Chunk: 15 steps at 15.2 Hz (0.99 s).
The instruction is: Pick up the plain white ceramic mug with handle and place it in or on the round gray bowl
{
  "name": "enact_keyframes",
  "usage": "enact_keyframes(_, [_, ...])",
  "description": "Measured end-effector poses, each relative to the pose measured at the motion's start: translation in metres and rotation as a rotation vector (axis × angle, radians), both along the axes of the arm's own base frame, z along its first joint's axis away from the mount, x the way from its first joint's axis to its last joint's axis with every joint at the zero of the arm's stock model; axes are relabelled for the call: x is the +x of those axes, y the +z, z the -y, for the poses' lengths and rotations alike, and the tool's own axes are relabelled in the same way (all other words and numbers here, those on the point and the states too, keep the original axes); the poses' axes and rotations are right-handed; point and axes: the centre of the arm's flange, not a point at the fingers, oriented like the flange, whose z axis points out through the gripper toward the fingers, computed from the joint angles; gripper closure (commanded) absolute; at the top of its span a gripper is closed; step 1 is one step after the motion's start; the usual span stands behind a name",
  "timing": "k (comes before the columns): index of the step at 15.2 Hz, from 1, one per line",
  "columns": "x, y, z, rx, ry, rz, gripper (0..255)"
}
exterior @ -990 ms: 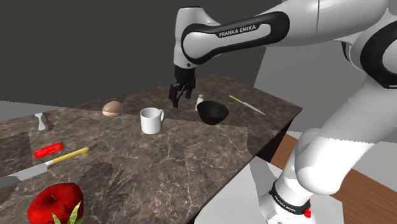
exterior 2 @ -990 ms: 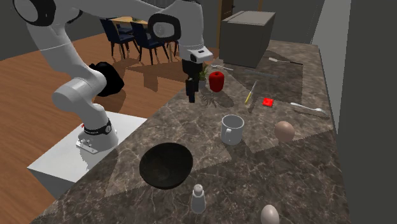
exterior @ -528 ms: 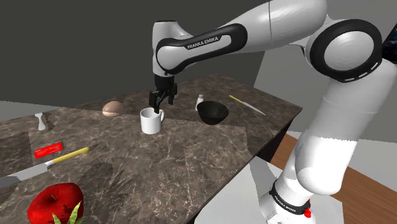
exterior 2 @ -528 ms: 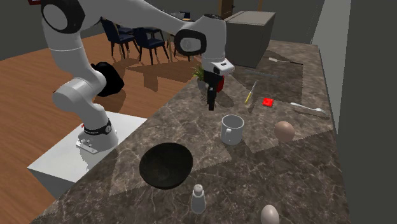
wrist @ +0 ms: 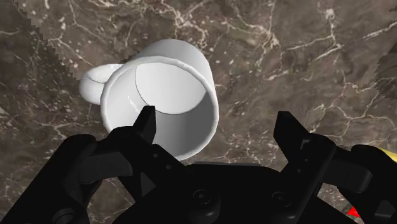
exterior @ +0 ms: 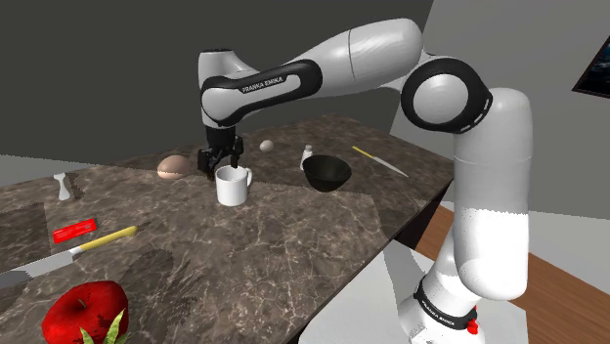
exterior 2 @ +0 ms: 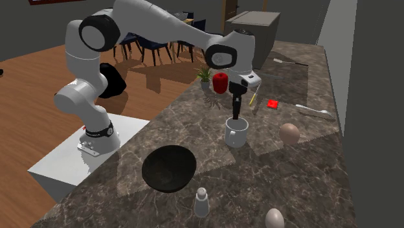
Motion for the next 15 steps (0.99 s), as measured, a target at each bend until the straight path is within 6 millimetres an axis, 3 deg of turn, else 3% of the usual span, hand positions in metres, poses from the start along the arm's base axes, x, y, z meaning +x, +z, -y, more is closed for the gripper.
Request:
enact_keyframes(8, [0.008,-0.043,-0.001,0.002,0.000,-0.001,0])
enact_keyframes(14, [0.009,-0.047,-0.002,0.002,0.000,-0.001,0])
enact_keyframes(15, [0.009,-0.047,-0.002,0.002,0.000,-0.001,255])
